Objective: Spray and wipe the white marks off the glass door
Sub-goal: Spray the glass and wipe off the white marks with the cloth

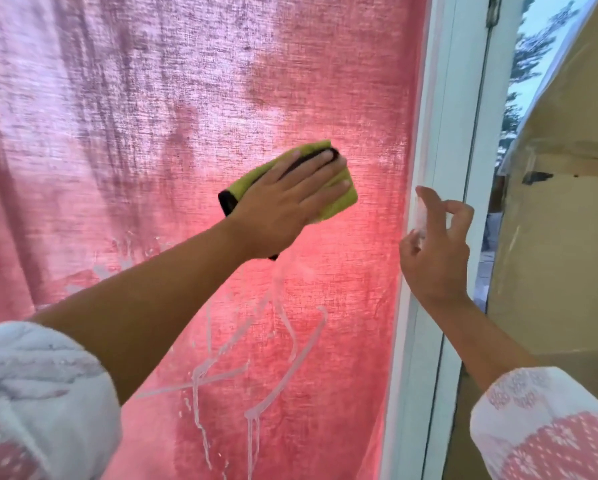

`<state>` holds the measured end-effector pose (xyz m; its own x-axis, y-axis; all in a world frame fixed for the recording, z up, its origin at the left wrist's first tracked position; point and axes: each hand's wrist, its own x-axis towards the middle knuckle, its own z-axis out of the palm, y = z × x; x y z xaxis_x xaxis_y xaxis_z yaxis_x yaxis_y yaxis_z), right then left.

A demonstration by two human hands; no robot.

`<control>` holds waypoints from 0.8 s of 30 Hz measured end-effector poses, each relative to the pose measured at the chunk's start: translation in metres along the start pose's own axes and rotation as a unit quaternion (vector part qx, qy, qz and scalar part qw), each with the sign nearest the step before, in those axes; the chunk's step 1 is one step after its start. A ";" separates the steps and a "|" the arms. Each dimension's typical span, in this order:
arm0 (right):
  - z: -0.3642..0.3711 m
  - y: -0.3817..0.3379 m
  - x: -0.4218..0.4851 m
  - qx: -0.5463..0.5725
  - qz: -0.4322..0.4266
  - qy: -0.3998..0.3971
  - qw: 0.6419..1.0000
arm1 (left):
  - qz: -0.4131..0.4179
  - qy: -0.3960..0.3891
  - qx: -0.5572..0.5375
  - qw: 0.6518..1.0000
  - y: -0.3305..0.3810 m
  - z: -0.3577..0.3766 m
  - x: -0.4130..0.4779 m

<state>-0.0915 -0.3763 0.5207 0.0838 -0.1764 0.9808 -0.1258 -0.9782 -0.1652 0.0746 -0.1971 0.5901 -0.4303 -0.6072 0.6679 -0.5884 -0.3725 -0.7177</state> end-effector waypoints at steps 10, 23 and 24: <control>0.001 0.017 -0.035 -0.045 -0.032 -0.039 0.998 | -0.202 0.081 -0.017 0.976 0.045 0.022 0.052; -0.010 0.023 -0.060 0.057 0.019 -0.063 0.996 | -0.037 0.013 -0.033 0.999 0.086 0.033 0.014; -0.010 0.023 -0.061 0.065 0.022 -0.064 0.996 | -0.070 0.019 -0.035 0.997 0.093 0.033 0.015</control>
<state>-0.1091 -0.3871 0.4576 0.2066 -0.2245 0.9523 -0.0043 -0.9735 -0.2286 0.0359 -0.2647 0.5267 -0.3662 -0.5252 0.7681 -0.6899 -0.4007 -0.6029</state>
